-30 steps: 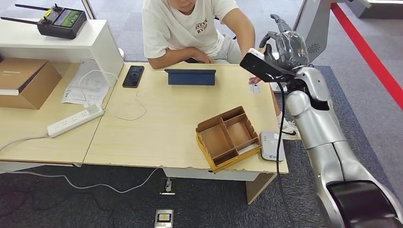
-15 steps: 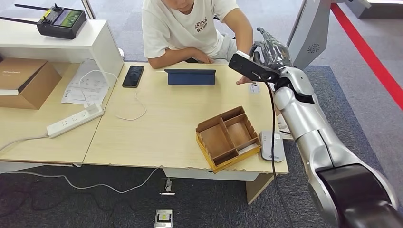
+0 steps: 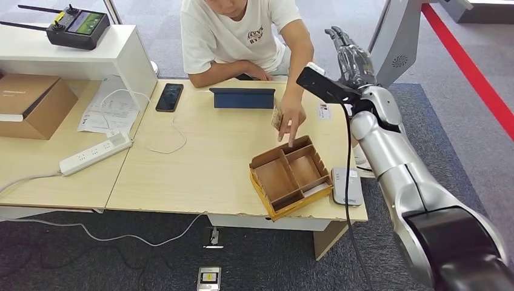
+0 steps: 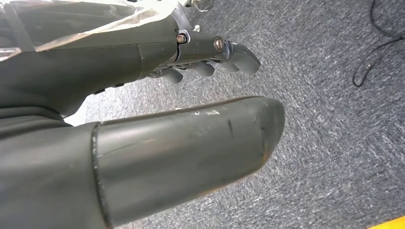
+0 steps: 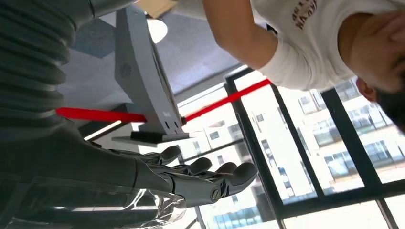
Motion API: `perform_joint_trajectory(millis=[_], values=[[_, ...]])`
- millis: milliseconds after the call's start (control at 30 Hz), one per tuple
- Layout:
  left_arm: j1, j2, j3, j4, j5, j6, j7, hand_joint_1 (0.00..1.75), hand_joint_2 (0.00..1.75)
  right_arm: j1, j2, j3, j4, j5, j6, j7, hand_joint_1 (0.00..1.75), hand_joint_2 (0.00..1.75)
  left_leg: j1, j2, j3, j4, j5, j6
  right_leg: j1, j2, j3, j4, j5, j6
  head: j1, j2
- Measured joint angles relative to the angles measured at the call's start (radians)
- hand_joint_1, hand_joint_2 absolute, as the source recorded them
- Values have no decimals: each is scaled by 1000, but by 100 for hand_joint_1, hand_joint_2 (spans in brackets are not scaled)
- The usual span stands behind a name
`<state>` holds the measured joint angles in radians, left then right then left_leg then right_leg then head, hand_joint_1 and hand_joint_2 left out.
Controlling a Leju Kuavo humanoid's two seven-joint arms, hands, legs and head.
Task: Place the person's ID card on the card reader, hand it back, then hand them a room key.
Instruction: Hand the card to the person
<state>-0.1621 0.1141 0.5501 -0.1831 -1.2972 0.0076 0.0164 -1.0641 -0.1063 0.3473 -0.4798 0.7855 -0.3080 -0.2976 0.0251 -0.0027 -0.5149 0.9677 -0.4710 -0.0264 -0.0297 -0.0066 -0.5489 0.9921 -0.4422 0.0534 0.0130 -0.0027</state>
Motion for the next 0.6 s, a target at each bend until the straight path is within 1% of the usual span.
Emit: perform_joint_trajectory(millis=[100,200,267,333,400,467,600], values=[[12,0,0,0,11,18,-6,0,0,1,-18,0,-28,-14,-159,-69,0,0,0,0,0,0,0,0,0,0,0,0,0,0,0,0],[25,-1,0,0,25,34,-9,0,0,20,-55,-9,-90,11,-316,-120,0,0,0,0,1,1,0,0,0,0,0,-1,0,0,0,0],[34,-2,0,0,37,41,-8,0,0,55,-79,-38,-159,79,-371,-166,0,0,0,0,1,0,-1,0,0,0,1,-1,0,0,0,0],[39,-3,1,0,49,46,-3,0,0,102,-95,-104,-244,144,-388,-247,0,0,0,0,1,1,-2,0,0,0,1,-1,0,0,0,0],[41,-4,2,1,61,46,4,0,0,145,-106,-192,-325,157,-390,-325,0,87,0,-1,1,1,-2,0,0,-1,1,-1,0,0,0,0],[44,-4,6,1,72,47,12,0,0,177,-121,-288,-397,129,-391,-368,0,175,0,-2,1,1,-1,0,0,-2,1,-2,0,0,0,0],[51,-6,17,1,87,47,23,0,0,234,-152,-461,-511,53,-393,-389,0,175,0,0,1,1,-2,0,0,0,2,-2,0,0,0,0]])
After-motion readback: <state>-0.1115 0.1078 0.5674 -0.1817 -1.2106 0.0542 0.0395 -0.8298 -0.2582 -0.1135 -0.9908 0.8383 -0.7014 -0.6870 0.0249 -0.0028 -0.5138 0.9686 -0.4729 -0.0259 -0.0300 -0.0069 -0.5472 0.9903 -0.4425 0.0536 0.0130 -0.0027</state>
